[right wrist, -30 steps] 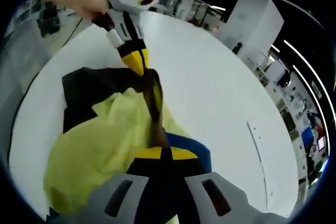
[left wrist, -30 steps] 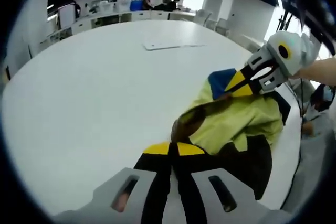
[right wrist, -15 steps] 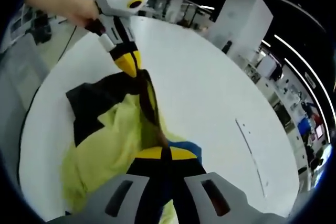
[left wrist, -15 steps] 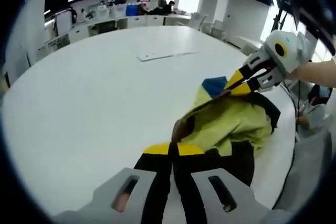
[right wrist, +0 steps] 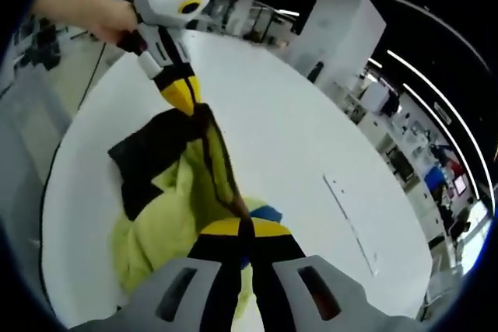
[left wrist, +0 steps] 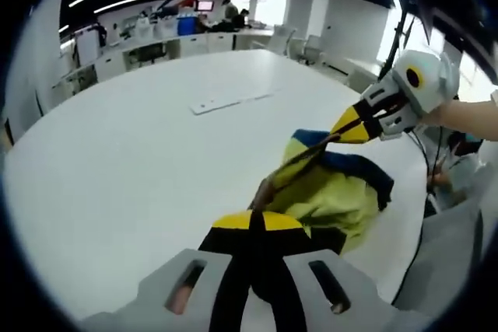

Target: Fold the garment on the visible template until the final outline fits inside the template.

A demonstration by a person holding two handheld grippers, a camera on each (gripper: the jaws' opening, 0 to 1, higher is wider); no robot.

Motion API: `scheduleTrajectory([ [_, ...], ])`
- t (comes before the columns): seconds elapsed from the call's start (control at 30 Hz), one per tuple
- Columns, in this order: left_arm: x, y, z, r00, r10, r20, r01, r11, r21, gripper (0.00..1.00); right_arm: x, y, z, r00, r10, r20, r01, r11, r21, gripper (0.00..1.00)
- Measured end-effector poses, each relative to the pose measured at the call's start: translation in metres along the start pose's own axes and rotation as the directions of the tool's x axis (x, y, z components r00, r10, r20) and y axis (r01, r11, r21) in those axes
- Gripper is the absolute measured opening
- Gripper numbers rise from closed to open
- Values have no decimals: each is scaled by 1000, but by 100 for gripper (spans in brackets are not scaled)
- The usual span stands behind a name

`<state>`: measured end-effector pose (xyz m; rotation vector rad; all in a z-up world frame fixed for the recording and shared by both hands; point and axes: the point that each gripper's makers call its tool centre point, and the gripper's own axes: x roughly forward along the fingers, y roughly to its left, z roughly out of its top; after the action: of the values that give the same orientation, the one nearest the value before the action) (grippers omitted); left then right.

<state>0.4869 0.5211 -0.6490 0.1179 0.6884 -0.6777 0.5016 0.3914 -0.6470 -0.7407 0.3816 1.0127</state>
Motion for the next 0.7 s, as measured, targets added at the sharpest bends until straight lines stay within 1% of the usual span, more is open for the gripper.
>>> scheduleTrajectory([
  [0.07,-2,-6,6,1000,-1,9,1,1000,7,0,-8,1,0,1000,-10,-3,10,1000,-4,3],
  [0.2,-8,-19,9,1000,-5,20,5,1000,22,0,-19,4,4,1000,-22,-3,22,1000,-14,3],
  [0.23,-12,-23,10,1000,-6,25,6,1000,30,0,-24,4,6,999,-33,-1,33,999,-16,3],
  [0.57,-37,-37,18,997,-5,72,2,999,42,0,-53,11,13,998,-64,-6,64,998,-29,3],
  [0.7,-49,-46,20,997,-5,81,1,998,55,0,-63,18,17,997,-74,-1,74,996,-40,3],
])
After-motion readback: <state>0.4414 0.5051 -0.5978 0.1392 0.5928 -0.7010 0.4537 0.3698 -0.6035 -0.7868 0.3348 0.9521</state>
